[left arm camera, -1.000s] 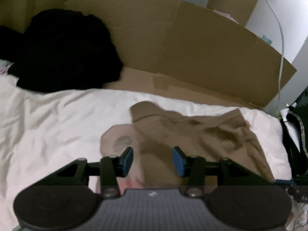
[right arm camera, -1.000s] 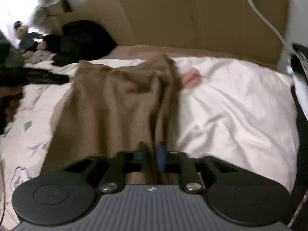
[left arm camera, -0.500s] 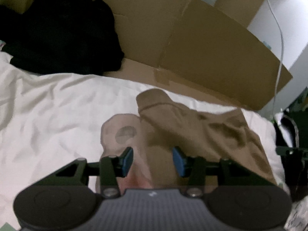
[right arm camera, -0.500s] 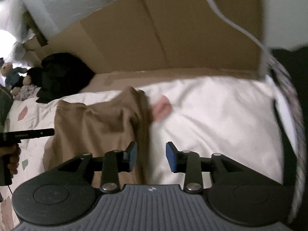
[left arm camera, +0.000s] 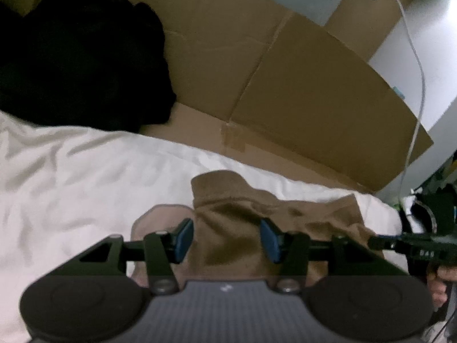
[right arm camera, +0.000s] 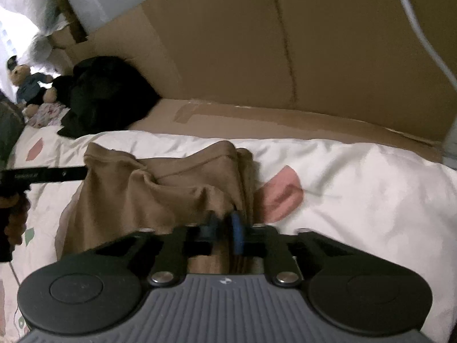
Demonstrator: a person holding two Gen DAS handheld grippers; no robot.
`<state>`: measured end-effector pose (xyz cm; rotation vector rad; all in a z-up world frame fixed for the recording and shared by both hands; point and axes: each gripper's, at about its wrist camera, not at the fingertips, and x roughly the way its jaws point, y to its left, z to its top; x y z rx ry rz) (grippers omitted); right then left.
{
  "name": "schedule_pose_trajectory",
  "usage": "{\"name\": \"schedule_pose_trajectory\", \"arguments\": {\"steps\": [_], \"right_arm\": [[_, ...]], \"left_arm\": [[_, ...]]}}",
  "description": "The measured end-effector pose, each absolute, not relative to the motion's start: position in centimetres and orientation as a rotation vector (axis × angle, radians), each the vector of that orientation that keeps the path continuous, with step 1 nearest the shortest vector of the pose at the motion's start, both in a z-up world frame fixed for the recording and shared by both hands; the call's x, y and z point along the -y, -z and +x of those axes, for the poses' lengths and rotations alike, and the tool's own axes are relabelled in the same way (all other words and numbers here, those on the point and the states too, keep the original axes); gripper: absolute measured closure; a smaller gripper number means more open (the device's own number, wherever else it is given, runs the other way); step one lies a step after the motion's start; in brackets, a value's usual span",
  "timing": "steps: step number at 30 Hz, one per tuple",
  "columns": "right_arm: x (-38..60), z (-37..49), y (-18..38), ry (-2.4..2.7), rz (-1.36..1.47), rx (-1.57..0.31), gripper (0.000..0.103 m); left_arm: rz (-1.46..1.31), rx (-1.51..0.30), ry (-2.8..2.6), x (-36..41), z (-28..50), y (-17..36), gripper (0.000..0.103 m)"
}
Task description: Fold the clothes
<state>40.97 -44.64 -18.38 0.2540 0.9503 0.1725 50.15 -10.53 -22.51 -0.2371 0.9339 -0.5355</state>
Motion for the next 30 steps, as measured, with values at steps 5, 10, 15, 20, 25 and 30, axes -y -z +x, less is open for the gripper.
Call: {"name": "schedule_pose_trajectory", "arguments": {"steps": [5,10,15,20,25,30], "right_arm": [[46.4,41.2,17.7,-0.145,0.276,-0.901,0.099],[47.4,42.3,18.8,-0.129,0.306,-0.934,0.098],[47.7,42.2,18.6,-0.116,0.338,-0.939,0.087],[47.9,41.9,17.4,-0.121,0.324,-0.912,0.07],[47.1,42.9,18.0,-0.173,0.291,-0.945,0.089],[47.0,43.9,19.1,-0.187,0.287,-0.958,0.098]], "left_arm": [[-0.285,-0.957,0.53,9.7,51.1,23.5,0.089],[-0.31,-0.97,0.517,9.0,51.6,23.8,0.08],[-0.386,-0.931,0.462,8.1,51.7,22.7,0.036],[-0.365,-0.949,0.461,8.7,52.7,22.9,0.04],[-0.371,-0.96,0.514,9.0,53.5,23.7,0.077],[-0.393,-0.957,0.498,8.6,54.0,24.4,0.082]]}}
